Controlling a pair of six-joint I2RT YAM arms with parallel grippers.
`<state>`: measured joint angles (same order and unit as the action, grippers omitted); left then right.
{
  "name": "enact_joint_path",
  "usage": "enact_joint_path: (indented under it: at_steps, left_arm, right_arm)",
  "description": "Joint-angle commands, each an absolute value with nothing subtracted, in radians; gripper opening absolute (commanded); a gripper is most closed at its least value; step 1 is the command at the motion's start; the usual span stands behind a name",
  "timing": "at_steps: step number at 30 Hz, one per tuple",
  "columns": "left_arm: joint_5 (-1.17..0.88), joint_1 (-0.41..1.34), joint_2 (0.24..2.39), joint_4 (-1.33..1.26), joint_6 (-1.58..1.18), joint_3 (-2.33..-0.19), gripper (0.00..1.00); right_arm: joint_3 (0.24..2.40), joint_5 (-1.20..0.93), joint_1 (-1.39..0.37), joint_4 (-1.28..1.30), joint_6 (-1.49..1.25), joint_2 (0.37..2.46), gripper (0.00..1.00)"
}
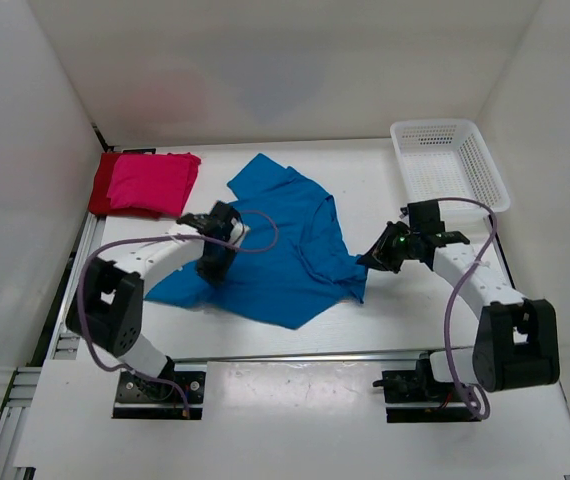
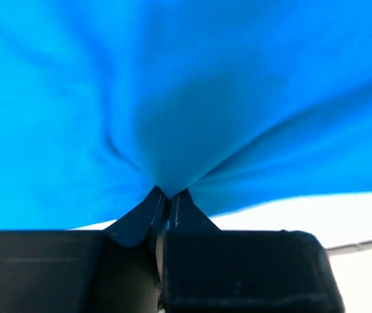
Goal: Fold and stack the t-shirts
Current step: Flatten out the tshirt
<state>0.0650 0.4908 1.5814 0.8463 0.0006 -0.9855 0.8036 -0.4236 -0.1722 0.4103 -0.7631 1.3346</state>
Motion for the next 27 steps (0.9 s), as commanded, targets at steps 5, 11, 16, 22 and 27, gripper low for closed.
enact_joint_path:
  at_steps: [5,11,16,22,27]
  left_arm:
    - [-0.294,0.368,1.376,1.329,0.0,-1.618,0.1]
    - [-0.407,0.305,1.5,1.424,0.0,-1.868,0.1]
    - [-0.321,0.227,1.931,1.424,0.0,-2.087,0.19]
    - [-0.183,0.127,2.16,1.413,0.0,-2.344,0.1]
    - [-0.288,0.084,1.84,1.281,0.0,-2.058,0.1]
  right_arm:
    - [0.952,-0.753,-0.224,0.503,-0.494,1.16,0.01]
    - [1.049,-0.896,-0.242,0.557,-0.431,1.101,0.01]
    - [1.104,-0.904,-0.242,0.548,-0.431,1.161,0.01]
    - [1.308,-0.945,-0.207,0.572,-0.497,1.138,0.01]
    - [1.529,-1.002,-0.227,0.604,-0.497,1.069,0.01]
